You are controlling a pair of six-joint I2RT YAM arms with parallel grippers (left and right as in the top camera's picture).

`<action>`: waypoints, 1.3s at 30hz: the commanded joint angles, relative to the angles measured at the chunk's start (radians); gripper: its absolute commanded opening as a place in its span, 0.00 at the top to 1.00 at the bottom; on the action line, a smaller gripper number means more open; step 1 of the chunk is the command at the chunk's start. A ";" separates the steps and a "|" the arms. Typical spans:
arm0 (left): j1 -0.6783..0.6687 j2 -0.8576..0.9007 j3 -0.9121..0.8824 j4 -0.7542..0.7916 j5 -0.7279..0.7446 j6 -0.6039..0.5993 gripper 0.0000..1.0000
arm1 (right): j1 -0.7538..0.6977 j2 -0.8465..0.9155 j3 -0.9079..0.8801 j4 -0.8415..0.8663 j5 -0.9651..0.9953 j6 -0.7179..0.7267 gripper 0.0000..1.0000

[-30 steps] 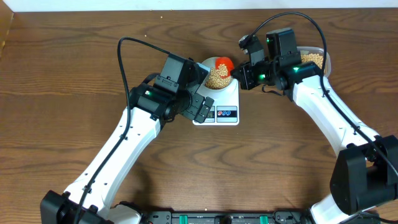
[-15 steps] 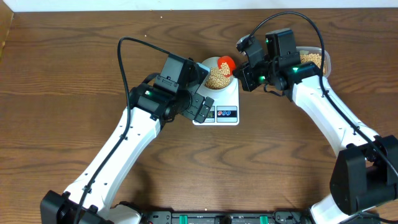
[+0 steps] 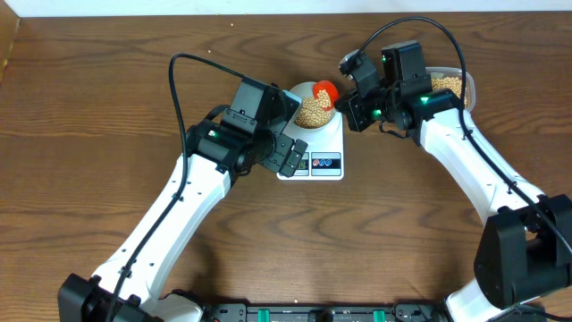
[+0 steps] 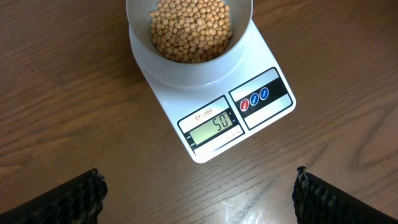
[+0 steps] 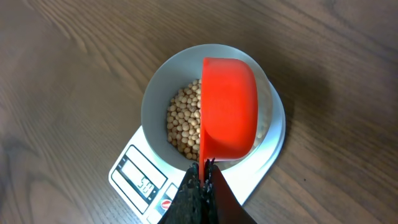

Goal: Scoop item into bowl and weigh 50g on scale
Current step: 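Tip the scoop slowly with the right gripper, trickling soybeans into bowl, then move the red scoop right toward the soybean tub with the right gripper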

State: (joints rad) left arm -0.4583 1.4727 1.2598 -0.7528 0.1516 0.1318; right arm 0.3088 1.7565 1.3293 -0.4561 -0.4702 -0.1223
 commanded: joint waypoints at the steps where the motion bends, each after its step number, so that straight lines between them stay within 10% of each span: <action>1: 0.003 0.006 0.001 -0.003 0.002 0.006 0.02 | 0.007 -0.023 -0.002 -0.001 0.010 -0.034 0.99; 39: 0.004 0.006 0.001 -0.003 0.002 0.006 0.02 | -0.063 -0.023 -0.002 0.007 -0.208 0.046 0.99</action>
State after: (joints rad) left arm -0.4583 1.4727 1.2598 -0.7528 0.1516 0.1318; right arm 0.2764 1.7565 1.3293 -0.4534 -0.5613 -0.1299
